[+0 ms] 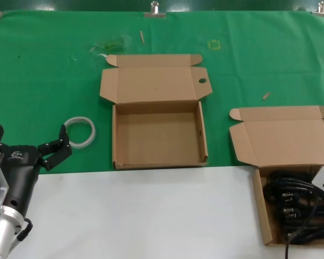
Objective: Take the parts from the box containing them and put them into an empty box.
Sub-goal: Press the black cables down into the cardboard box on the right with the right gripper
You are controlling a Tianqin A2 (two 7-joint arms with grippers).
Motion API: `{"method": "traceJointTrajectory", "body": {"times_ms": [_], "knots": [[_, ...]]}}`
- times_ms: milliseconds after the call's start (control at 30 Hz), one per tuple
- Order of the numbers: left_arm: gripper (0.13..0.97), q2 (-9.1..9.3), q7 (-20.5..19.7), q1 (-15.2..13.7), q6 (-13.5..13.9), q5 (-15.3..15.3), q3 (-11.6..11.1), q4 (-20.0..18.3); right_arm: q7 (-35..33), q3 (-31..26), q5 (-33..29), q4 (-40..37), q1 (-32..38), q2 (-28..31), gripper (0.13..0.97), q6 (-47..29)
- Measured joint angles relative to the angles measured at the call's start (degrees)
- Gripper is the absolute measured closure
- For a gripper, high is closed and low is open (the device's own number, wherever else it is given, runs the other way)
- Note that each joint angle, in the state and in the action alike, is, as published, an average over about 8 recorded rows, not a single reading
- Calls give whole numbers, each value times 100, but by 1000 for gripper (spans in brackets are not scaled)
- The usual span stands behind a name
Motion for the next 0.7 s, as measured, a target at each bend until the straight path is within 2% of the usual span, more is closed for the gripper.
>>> {"method": "traceJointTrajectory", "body": {"times_ms": [167, 467, 700], "knots": [[132, 0, 0, 0, 0, 0, 0, 0, 16, -19, 0, -110, 60, 0, 132, -64], [132, 0, 0, 0, 0, 0, 0, 0, 41, -44, 0, -284, 142, 0, 185, -151], [132, 0, 0, 0, 0, 0, 0, 0, 69, -47, 0, -365, 158, 0, 290, -186]]}}
